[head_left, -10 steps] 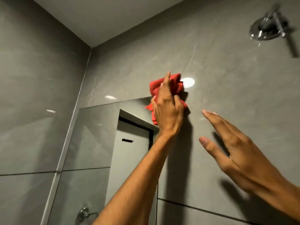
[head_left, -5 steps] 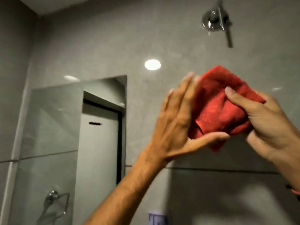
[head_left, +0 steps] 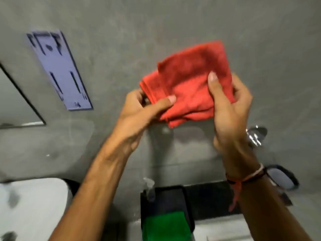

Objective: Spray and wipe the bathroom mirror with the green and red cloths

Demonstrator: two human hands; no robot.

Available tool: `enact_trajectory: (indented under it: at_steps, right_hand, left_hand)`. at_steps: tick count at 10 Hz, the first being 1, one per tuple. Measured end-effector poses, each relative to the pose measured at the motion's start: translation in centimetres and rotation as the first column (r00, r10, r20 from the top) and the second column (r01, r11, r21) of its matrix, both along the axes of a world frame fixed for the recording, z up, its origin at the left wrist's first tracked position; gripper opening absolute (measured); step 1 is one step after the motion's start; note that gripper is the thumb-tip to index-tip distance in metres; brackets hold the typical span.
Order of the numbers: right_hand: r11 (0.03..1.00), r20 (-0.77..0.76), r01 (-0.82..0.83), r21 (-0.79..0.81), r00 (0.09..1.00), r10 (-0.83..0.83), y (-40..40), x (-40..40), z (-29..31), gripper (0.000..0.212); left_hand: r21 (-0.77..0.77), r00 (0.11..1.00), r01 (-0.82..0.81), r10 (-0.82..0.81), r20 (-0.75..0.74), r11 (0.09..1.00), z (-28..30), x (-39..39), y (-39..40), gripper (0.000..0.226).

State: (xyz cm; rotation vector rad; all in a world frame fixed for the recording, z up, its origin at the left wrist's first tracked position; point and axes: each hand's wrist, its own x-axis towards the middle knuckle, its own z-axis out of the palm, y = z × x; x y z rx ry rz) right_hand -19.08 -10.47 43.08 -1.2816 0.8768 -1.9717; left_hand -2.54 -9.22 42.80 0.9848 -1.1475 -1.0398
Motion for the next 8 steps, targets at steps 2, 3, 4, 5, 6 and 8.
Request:
enact_trajectory:
  at_steps: [2,3,4,5,6,8]
  right_hand:
    - [0.817,-0.114,0.007,0.577,0.991,0.072,-0.1,-5.5,-20.0,0.021]
    - [0.63,-0.067,-0.026,0.776,0.99,0.123,0.3,-6.9,-27.6,0.024]
    - [0.446,-0.109,0.007,0.895,0.973,0.203,0.7,-6.7,-33.5,0.026]
    - [0.336,-0.118,0.008,0.942,0.943,0.31,0.4,-6.1,-38.3,0.04]
    - [0.251,-0.119,0.006,0.968,0.891,0.438,-0.2,-6.0,-41.1,0.05]
    - [0.286,-0.31,0.136,0.948,0.59,0.746,0.3,-6.4,-43.0,0.064]
  left_hand:
    - [0.358,0.985,-0.174,0.166,0.054,0.917,-18.2,-4.4,0.1,0.039]
    - [0.451,0.941,-0.318,0.221,0.256,0.834,-26.6,-5.8,1.0,0.041]
    - [0.541,0.877,-0.406,0.148,0.456,0.737,-33.0,-6.5,2.3,0.033]
    - [0.624,0.862,-0.413,0.063,0.503,0.664,-37.8,-6.9,2.5,0.033]
    - [0.708,0.865,-0.321,-0.11,0.489,0.629,-40.2,-7.0,2.6,0.046]
    - [0.655,0.814,-0.16,-0.277,0.51,0.739,-40.6,-5.8,3.2,0.069]
